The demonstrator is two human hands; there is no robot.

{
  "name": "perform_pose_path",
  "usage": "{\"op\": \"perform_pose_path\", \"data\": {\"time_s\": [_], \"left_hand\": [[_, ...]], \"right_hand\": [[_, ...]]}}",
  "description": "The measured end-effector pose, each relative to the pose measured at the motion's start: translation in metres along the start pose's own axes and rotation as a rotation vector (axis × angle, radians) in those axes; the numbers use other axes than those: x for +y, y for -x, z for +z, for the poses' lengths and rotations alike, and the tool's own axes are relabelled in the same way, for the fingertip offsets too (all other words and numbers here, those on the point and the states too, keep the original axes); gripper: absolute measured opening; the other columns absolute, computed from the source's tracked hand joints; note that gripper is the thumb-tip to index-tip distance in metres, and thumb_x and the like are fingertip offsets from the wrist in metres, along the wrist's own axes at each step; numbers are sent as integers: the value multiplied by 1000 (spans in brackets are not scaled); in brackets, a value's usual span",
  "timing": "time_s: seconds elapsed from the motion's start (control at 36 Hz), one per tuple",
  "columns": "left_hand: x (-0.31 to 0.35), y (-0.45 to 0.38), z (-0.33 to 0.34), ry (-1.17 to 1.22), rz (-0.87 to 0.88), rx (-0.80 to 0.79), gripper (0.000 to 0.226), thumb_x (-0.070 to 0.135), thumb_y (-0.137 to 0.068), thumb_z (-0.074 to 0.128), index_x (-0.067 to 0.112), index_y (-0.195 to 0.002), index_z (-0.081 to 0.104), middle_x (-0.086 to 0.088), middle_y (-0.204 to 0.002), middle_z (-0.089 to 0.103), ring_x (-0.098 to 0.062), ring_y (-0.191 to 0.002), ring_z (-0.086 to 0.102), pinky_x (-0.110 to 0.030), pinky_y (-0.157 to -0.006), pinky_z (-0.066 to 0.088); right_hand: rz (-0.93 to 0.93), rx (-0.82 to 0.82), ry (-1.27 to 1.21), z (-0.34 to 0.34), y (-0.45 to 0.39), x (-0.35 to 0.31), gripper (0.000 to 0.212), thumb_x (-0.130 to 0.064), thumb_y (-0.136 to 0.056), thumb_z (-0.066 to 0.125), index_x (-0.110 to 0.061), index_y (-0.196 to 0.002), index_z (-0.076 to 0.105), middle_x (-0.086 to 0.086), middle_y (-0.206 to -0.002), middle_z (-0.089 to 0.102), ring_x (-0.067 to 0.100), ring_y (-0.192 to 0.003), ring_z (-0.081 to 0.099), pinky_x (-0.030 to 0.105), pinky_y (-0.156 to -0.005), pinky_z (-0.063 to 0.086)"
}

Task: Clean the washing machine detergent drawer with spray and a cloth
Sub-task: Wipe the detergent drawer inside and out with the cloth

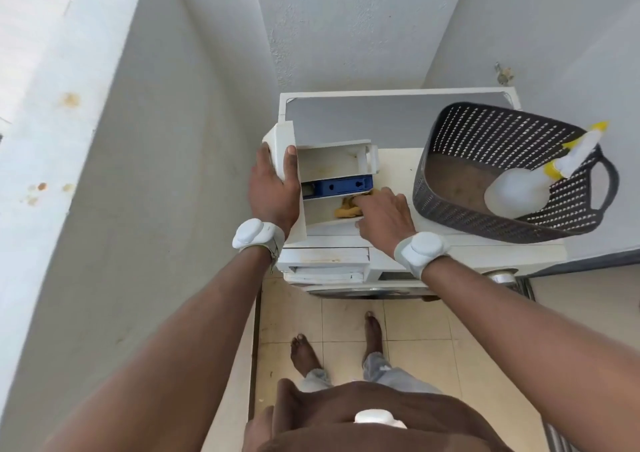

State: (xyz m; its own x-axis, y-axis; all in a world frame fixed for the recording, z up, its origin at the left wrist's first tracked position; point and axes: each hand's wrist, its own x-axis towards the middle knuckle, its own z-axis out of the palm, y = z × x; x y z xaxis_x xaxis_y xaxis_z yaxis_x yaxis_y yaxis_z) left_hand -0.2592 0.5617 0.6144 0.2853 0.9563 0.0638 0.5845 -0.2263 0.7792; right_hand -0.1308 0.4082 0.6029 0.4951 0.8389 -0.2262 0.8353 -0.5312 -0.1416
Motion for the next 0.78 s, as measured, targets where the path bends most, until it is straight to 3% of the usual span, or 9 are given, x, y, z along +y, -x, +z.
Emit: {"op": "perform_pose_path", "data": {"time_s": [0.08, 0.25, 0.39, 0.5, 0.64, 0.78], "left_hand": [[1, 0, 1, -8, 2, 12, 64, 66, -103, 36, 21, -147, 47, -8, -128, 67, -34, -115, 60, -37, -89, 45], [1, 2, 1, -26, 27, 13, 63, 64, -105, 36, 18, -146, 48, -10, -127, 68, -35, -113, 62, -36, -84, 43], [2, 1, -4, -29, 50, -11, 64, 64, -106, 36, 16, -146, 48, -12, -130, 68, -37, -115, 62, -40, -89, 47], [6, -6, -12, 18, 32, -4, 68, 70, -103, 35, 18, -145, 49, -10, -128, 69, -36, -115, 62, -43, -92, 49], [2, 8, -7, 4, 34, -56, 67, 71, -102, 37, 23, -147, 49, -6, -132, 69, -34, -117, 63, -43, -95, 51], [8, 6, -12, 17, 44, -45, 60, 62, -106, 42, 22, -150, 49, -7, -133, 68, -33, -117, 63, -31, -87, 41]], "right_hand": [[2, 84, -159, 10, 13, -5, 20, -20, -93, 63, -24, -108, 75, 7, -104, 66, 31, -114, 49, 38, -81, 36], [-92, 252, -335, 19, 34, -77, 15, -7, -81, 71, -21, -84, 73, 5, -83, 64, 31, -97, 53, 42, -81, 44], [-203, 331, -86, 26, 46, -59, 35, -6, -84, 64, -28, -111, 63, -6, -104, 71, 27, -96, 53, 40, -73, 36], [-8, 334, 93, 19, 43, -11, 54, 3, -83, 48, -25, -127, 62, -4, -111, 72, 28, -94, 52, 40, -72, 32], [75, 236, -6, 13, 51, 0, 47, -2, -85, 54, -35, -112, 73, -3, -84, 69, 23, -90, 52, 40, -75, 34], [230, 546, -382, -15, 49, -19, 23, -21, -95, 66, -31, -114, 76, 0, -75, 65, 25, -81, 55, 40, -78, 41]]}}
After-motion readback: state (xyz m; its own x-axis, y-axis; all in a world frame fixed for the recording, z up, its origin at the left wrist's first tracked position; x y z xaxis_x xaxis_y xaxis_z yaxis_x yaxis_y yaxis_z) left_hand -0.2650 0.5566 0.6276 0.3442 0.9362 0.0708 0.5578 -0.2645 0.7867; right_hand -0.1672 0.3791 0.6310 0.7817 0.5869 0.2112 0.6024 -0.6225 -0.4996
